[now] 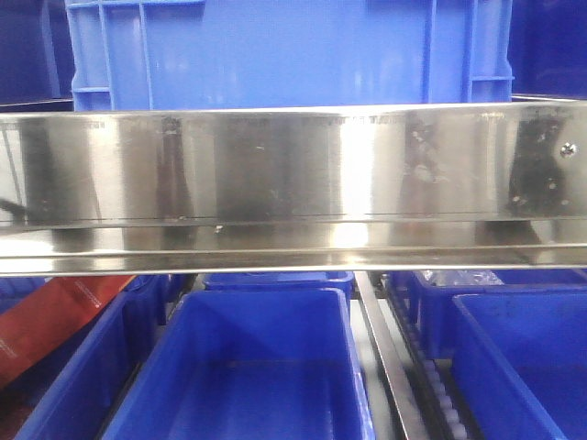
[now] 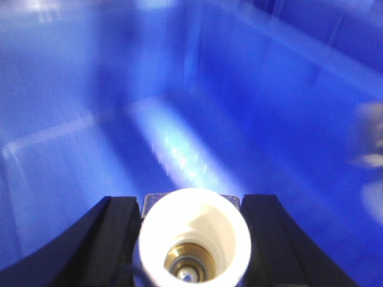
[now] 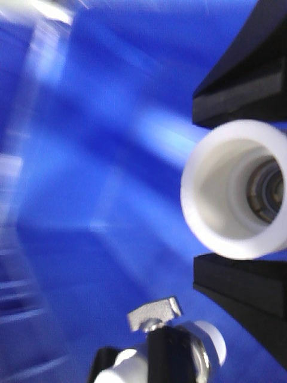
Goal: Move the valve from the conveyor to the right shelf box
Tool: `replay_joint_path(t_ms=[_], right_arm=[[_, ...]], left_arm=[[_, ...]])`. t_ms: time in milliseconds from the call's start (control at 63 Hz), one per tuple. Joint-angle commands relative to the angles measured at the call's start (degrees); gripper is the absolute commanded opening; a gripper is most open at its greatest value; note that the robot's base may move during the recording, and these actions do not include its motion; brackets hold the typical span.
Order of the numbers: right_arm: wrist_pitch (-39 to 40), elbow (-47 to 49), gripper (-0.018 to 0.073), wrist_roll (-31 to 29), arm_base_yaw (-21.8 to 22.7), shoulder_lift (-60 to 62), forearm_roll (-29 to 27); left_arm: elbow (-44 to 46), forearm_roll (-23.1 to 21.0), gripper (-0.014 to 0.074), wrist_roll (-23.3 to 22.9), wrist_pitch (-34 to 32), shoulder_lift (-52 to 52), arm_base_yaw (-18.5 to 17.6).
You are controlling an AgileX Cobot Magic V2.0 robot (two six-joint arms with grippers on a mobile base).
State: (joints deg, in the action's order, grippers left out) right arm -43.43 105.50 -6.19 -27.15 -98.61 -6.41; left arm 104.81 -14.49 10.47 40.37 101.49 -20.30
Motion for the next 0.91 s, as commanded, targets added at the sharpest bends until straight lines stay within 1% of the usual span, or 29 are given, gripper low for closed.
replay_joint_path(t_ms=[0, 79, 127, 175, 238, 270, 365, 461, 476, 492, 540, 572, 604, 778, 889], right_arm=[[4.14, 1.05, -0.0155, -0.34, -0.21, -0.9, 0.29], [4.05, 1.05, -0.0146, -0.34, 0.04, -2.03, 0.29], [4.02, 1.05, -0.0123, -0.34, 0.44, -2.51, 0.29], [3.92, 1.05, -0.0074, -0.34, 0.89, -2.86, 0.29], [3.8, 1.05, -0.0004, -0.34, 1.39, -3.13, 0.29], [3.7, 1.05, 0.0038, -0.34, 1.53, -3.13, 0.29], [3.7, 1.05, 0.0212, -0.34, 2.05, -3.13, 0.29], [3.08, 1.05, 0.0393, -0.34, 2.05, -3.02, 0.29], [2.89, 1.05, 0.0407, -0.34, 2.05, -3.02, 0.29], [2.78, 1.05, 0.0448, -0.34, 2.05, -3.02, 0.29], [2.27, 1.05, 0.0533, -0.34, 2.05, -2.92, 0.29], [2.13, 1.05, 0.0577, -0.34, 2.05, -2.82, 0.29], [1.85, 1.05, 0.0571, -0.34, 2.05, -2.7, 0.29], [1.07, 1.05, 0.0568, -0.34, 2.05, -0.47, 0.29], [0.98, 1.05, 0.0565, -0.34, 2.05, 2.33, 0.29]], left_arm=[[1.18, 0.7, -0.0111, 0.11, -2.37, 0.11, -0.39], [1.18, 0.97, -0.0111, 0.11, -2.01, 1.2, -0.53], [1.18, 0.97, -0.011, 0.11, -1.7, 1.56, -0.53], [1.18, 0.97, -0.0093, 0.11, -1.54, 1.8, -0.53], [1.18, 0.97, -0.0029, 0.11, -1.54, 2.06, -0.53], [1.18, 0.97, 0.0013, 0.11, -1.54, 2.06, -0.53], [1.18, 0.97, 0.0203, 0.11, -1.54, 2.17, -0.53], [1.18, 0.97, 0.0433, 0.11, -1.65, 2.17, -0.53], [1.18, 0.97, 0.0461, 0.11, -1.66, 2.17, -0.53], [1.18, 0.97, 0.0488, 0.11, -1.75, 2.17, -0.53], [1.18, 0.97, 0.0567, 0.11, -1.78, 2.17, -0.53], [1.18, 0.97, 0.0601, 0.11, -1.88, 2.17, -0.53], [1.18, 1.05, 0.0617, 0.11, -1.88, 2.17, -0.53], [1.18, 1.05, 0.0594, 0.11, -1.55, 0.35, -0.53], [1.18, 1.2, 0.0556, 0.11, -1.13, -2.51, -0.53]])
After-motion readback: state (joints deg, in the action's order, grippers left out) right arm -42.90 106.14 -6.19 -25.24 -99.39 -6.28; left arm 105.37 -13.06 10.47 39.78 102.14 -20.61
